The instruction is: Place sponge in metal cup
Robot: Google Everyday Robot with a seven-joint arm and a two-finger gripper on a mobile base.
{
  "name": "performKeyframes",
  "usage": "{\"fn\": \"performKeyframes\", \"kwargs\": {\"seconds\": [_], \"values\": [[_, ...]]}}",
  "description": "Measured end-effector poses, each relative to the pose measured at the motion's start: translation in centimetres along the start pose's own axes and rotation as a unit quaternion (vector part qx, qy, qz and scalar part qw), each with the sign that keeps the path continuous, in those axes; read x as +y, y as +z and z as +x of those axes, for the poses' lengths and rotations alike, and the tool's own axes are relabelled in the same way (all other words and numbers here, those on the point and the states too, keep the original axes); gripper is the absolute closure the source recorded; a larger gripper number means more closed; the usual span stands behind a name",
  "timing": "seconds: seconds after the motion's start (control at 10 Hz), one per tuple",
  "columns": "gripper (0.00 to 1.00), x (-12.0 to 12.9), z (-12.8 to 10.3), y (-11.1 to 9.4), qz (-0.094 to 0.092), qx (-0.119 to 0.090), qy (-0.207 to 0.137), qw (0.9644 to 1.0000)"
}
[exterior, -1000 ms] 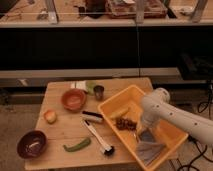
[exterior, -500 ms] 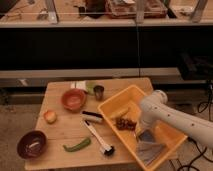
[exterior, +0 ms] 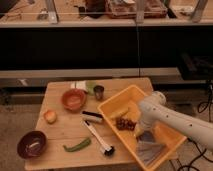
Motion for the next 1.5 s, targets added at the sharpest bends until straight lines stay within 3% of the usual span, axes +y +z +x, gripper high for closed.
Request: {"fn": "performKeyframes", "kwargs": {"seconds": [0.2,0.3,0.4,0.6,1.5], "values": [[0.41,0.08,0.02,-0.07,-0.001,0.0,0.0,1.0],[0.46,0.14,0.03,-0.19,-0.002,0.001,0.001,1.0],[0.57,0.18,0.0,-0.21,-0.002,0.0,0.001,1.0],[0.66,0.16,-0.03,-0.07,-0.001,-0.002,0.002,1.0],[0.66,0.61,-0.03,-0.26,0.007,-0.005,0.01,0.9999]]}}
